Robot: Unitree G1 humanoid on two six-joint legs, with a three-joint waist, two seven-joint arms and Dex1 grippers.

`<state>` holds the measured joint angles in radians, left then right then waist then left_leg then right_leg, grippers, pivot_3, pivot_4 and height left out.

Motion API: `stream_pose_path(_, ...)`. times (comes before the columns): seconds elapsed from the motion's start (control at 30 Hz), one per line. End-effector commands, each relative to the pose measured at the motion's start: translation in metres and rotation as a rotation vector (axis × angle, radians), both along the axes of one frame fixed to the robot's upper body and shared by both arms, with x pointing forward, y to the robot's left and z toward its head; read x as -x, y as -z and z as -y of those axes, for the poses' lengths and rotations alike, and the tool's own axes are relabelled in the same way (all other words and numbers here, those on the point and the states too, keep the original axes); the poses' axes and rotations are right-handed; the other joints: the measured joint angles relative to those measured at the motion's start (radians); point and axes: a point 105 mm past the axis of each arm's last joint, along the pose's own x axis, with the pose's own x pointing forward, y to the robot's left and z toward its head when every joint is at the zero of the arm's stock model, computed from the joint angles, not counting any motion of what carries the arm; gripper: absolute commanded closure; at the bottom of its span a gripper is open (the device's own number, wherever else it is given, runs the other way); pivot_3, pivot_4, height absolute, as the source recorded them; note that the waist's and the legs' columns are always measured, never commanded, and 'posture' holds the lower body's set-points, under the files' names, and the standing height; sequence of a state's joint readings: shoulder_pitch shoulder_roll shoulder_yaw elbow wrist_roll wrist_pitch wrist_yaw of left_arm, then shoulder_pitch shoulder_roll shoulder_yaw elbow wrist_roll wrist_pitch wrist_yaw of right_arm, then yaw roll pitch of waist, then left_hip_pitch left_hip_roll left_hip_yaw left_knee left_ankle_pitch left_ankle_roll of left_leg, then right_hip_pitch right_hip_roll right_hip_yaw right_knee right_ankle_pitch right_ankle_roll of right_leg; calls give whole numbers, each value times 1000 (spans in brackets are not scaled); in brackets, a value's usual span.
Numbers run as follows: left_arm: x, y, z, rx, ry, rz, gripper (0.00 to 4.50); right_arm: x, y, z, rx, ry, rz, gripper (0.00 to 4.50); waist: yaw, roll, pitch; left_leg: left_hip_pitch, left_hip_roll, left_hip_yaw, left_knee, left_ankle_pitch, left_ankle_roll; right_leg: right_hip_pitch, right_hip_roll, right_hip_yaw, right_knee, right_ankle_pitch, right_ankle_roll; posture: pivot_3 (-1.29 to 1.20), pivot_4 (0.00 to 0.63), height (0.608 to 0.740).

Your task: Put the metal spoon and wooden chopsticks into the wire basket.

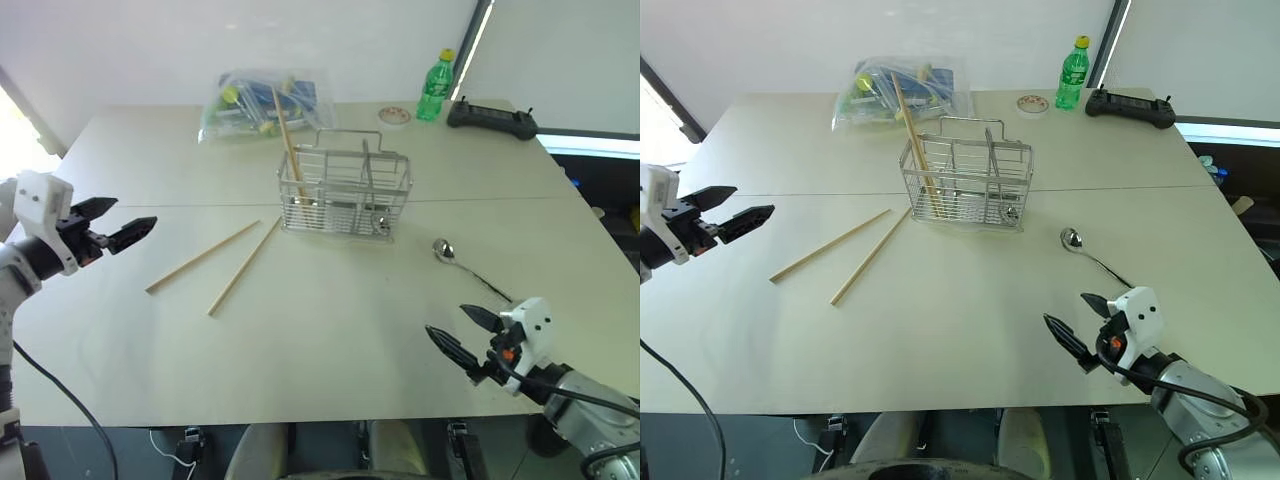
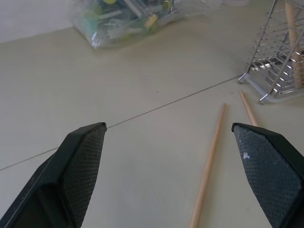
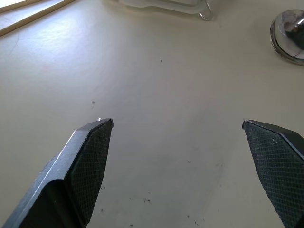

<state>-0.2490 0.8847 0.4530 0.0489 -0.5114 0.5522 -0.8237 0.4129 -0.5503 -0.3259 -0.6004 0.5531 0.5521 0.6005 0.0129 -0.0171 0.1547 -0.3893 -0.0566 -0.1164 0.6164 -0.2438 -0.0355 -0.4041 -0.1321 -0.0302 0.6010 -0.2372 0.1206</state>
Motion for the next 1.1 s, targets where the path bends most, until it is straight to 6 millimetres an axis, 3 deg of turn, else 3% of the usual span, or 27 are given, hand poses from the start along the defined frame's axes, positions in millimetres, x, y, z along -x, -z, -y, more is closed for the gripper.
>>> stream_pose_path(0.03, -1, -14, 0, -49, 10, 56, 33, -1, -9, 1, 2, 4, 46, 0, 0, 0, 0, 0, 0, 0, 0, 0, 0, 0, 0, 0, 0, 0, 0, 0, 150, 690)
stream_pose_path(0.93, -3, -16, 11, -31, 70, 20, 33, -3, -11, 9, 31, 16, 52, 0, 0, 0, 0, 0, 0, 0, 1, 0, 0, 0, 0, 0, 2, 0, 0, 0, 150, 690)
stream_pose_path(1.1, 0, -20, 27, -29, 122, 31, 33, -8, -15, 14, 58, -1, 59, 0, 0, 0, 0, 0, 0, 0, 2, 0, 0, 0, 0, 0, 3, 0, 0, 0, 150, 690)
